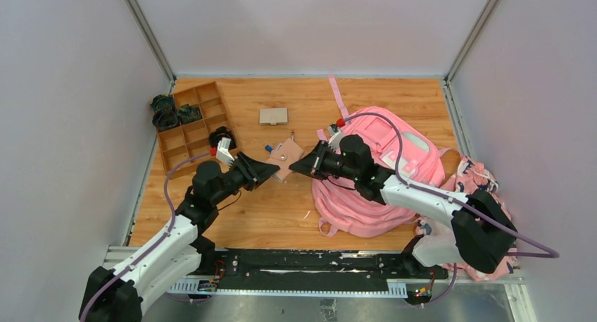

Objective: Pack the student bag
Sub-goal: Pick up the personal item from the center of the board, then place the personal item in the student bag, then pick up the personal item from the center of the board, then place the personal item in the student bag.

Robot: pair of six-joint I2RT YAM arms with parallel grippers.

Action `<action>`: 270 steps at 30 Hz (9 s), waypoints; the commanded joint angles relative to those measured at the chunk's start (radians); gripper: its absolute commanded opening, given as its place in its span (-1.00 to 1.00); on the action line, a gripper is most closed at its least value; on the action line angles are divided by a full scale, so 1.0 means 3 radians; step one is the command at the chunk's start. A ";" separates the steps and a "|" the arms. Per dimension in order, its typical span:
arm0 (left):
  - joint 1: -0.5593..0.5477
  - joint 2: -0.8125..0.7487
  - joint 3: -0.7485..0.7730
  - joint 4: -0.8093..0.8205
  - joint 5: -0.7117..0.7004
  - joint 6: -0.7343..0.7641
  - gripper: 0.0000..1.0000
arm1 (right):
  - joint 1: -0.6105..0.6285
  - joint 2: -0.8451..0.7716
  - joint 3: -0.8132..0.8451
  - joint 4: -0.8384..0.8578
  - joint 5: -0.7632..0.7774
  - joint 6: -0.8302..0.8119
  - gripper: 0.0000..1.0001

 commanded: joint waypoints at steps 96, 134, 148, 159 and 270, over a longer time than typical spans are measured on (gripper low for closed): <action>-0.1398 0.2970 0.2280 -0.0077 0.0068 0.0650 0.53 | -0.0149 -0.0672 0.1987 -0.4213 0.1836 -0.2809 -1.00; 0.0232 0.2913 0.2932 -0.1899 -0.1056 0.1743 0.32 | -0.0185 -0.0834 0.1777 -0.4142 0.1672 -0.2791 -1.00; 0.0360 0.4123 0.3763 -0.1682 -0.1686 0.0550 0.62 | -0.0183 -0.0888 0.0824 -0.3990 0.1157 -0.2727 -0.02; 0.0385 0.4541 0.3962 -0.1329 -0.1613 0.0054 0.50 | -0.0205 -0.0595 0.1184 -0.4076 0.1396 -0.2965 0.30; -0.1716 0.3148 0.2861 -0.0404 0.0210 0.0999 -1.00 | -0.0294 -0.0977 0.2173 -0.4359 0.1590 -0.2919 -1.00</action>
